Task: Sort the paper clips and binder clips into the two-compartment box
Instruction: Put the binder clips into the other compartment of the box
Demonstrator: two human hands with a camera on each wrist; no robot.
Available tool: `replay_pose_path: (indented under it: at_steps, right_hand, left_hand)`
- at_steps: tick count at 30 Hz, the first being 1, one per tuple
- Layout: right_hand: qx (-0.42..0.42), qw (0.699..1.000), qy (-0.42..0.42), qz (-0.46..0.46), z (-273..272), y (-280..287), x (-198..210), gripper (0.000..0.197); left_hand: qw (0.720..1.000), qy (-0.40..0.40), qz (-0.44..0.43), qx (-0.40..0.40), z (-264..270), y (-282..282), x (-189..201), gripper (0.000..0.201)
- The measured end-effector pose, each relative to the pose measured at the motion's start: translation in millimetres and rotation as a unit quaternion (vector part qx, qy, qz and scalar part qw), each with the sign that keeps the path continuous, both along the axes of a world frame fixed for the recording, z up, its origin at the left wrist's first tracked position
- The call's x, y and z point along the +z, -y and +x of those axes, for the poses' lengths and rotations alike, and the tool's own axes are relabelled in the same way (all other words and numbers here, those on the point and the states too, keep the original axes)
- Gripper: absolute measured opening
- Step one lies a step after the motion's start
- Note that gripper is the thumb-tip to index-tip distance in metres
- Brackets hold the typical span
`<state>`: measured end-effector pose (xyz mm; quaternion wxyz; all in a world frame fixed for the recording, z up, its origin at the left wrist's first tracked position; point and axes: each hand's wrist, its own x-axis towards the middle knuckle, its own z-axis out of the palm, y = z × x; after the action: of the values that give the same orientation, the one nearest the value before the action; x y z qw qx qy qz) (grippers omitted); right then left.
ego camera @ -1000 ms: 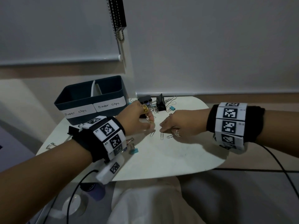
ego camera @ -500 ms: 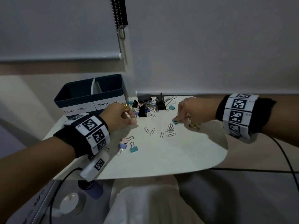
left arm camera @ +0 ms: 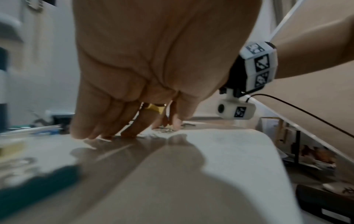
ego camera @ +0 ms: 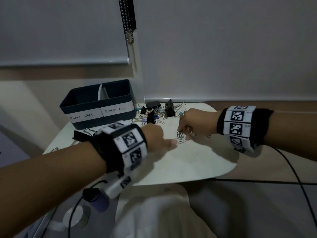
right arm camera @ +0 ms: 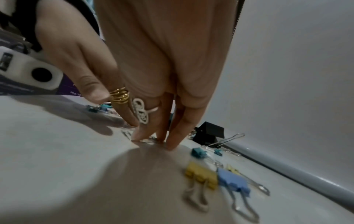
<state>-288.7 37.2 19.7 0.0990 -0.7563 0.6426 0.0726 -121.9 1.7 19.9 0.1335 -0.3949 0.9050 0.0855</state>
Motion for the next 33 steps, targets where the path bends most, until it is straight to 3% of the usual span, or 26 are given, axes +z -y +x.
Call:
replay_pose_path:
  at_steps: [2, 6, 11, 14, 17, 20, 24, 28, 33]
  right_hand:
    - [0.021, 1.0, -0.019, -0.014, 4, -1, 0, 0.031]
    - [0.034, 0.998, -0.024, -0.038, 10, -9, -3, 0.026]
    - [0.019, 0.998, 0.054, -0.038, 12, -9, -3, 0.029]
    - [0.015, 0.998, 0.061, -0.032, 13, -10, -4, 0.021]
    - [-0.004, 0.998, 0.059, -0.024, 12, -14, -6, 0.014]
    - [-0.024, 0.998, 0.055, -0.007, 8, -17, -7, 0.012]
    - [-0.022, 0.999, 0.026, 0.016, 8, -18, -4, 0.014]
    - [0.008, 0.999, -0.045, 0.024, 15, -20, -6, 0.019]
    - [0.004, 0.996, -0.085, 0.028, 26, -14, 9, 0.025]
  left_hand:
    - [0.999, 0.036, -0.009, -0.015, -15, -19, -8, 0.054]
    - [0.998, -0.035, -0.058, -0.015, -26, -24, -11, 0.034]
    - [0.992, -0.112, -0.052, 0.034, -15, -2, -11, 0.012]
    - [0.988, -0.15, -0.01, 0.035, -12, 4, -9, 0.023]
    - [0.992, -0.12, 0.007, -0.046, -13, 8, -5, 0.036]
    - [0.988, -0.097, -0.003, -0.117, -14, 10, -1, 0.034]
    - [0.989, -0.062, -0.013, -0.134, -18, 12, 2, 0.018]
    - [0.987, -0.01, -0.04, -0.156, -19, 14, -1, 0.02]
    - [0.989, -0.018, -0.067, -0.129, -8, 15, 0, 0.022]
